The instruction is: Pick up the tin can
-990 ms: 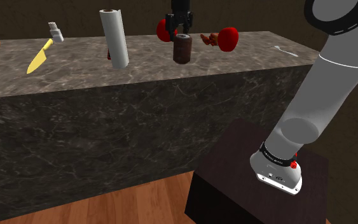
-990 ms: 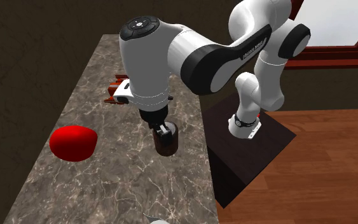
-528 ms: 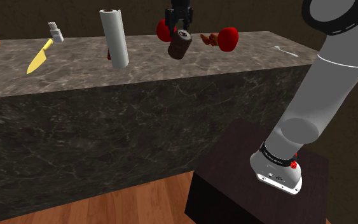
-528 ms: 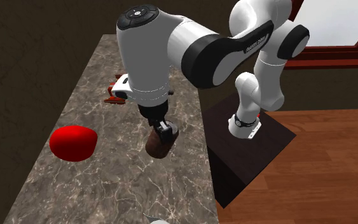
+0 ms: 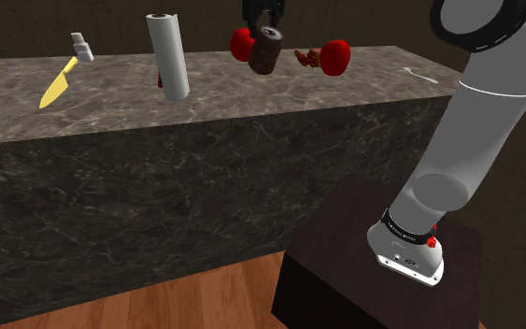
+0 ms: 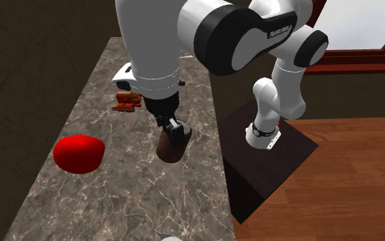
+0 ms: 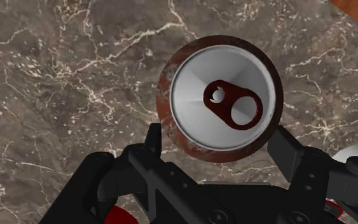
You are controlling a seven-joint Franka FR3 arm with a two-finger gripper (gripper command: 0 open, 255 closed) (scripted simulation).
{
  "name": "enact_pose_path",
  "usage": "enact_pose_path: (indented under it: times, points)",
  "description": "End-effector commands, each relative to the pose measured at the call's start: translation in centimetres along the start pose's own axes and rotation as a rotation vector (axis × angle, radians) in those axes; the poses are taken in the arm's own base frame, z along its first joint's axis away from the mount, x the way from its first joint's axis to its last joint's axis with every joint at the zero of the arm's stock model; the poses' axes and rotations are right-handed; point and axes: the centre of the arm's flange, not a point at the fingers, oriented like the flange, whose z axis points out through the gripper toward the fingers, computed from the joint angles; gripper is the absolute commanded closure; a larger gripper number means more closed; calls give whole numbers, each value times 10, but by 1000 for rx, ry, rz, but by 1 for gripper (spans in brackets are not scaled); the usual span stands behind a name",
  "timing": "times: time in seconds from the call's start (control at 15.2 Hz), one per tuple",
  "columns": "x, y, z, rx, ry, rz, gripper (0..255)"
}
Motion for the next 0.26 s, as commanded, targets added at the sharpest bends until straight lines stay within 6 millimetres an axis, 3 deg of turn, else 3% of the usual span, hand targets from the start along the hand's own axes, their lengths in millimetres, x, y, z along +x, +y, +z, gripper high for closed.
enact_pose_path:
  times: [0.0, 0.2]
  points:
    - [-1, 0, -11, 0, 0, 0, 255]
    - [-1, 0, -17, 0, 0, 0, 255]
